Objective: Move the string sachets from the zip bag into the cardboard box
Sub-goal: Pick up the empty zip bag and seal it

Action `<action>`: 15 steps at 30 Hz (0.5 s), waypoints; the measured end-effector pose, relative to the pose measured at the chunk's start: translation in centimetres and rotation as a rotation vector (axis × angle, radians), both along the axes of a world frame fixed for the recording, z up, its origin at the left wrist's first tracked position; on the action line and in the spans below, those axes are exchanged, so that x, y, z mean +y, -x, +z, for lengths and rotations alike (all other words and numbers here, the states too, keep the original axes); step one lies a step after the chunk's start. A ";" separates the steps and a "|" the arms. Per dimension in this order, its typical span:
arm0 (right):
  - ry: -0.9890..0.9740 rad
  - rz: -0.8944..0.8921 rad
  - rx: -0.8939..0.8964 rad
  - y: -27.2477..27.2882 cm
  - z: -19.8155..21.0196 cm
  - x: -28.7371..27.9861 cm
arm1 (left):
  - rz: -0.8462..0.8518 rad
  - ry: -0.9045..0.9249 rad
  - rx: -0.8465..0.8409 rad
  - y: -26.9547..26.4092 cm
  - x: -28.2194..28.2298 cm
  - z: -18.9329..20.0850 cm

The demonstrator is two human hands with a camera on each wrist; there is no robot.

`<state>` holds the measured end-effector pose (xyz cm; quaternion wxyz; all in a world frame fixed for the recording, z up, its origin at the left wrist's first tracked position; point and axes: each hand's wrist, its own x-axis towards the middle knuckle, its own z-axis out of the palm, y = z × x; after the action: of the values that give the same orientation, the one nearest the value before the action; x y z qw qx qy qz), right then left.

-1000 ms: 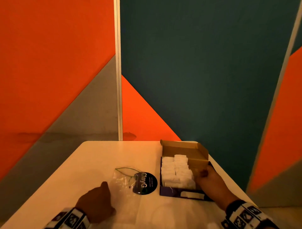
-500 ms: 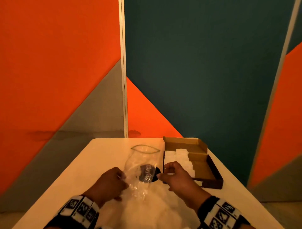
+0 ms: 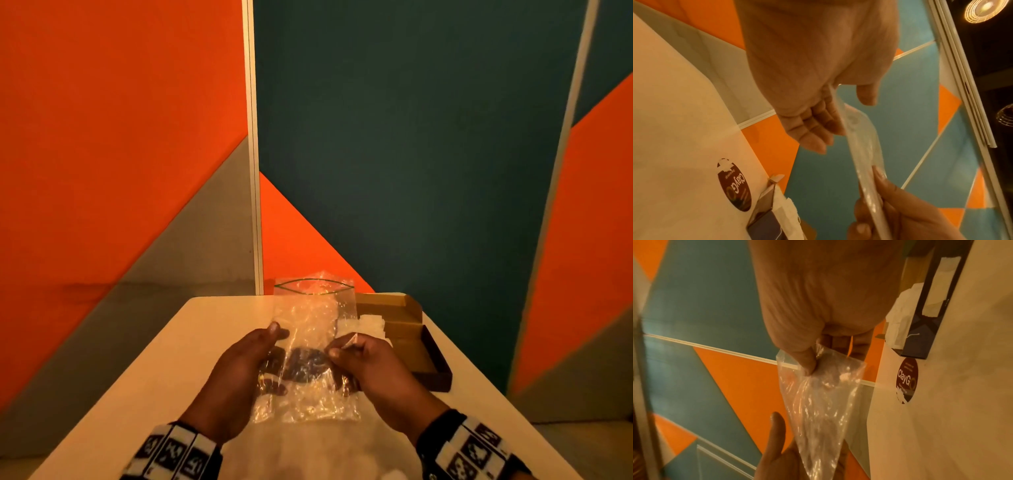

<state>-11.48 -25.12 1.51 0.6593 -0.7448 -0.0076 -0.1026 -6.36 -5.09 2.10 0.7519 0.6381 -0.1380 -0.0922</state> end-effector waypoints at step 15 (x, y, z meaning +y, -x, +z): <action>-0.121 -0.102 0.037 0.5 1.6 -1.3 | 0.068 0.126 -0.126 -1.2 -0.8 0.3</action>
<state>-11.96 -26.38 3.07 0.6970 -0.7048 0.0487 -0.1227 -5.12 -5.87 2.43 0.7831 0.5983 -0.1690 -0.0173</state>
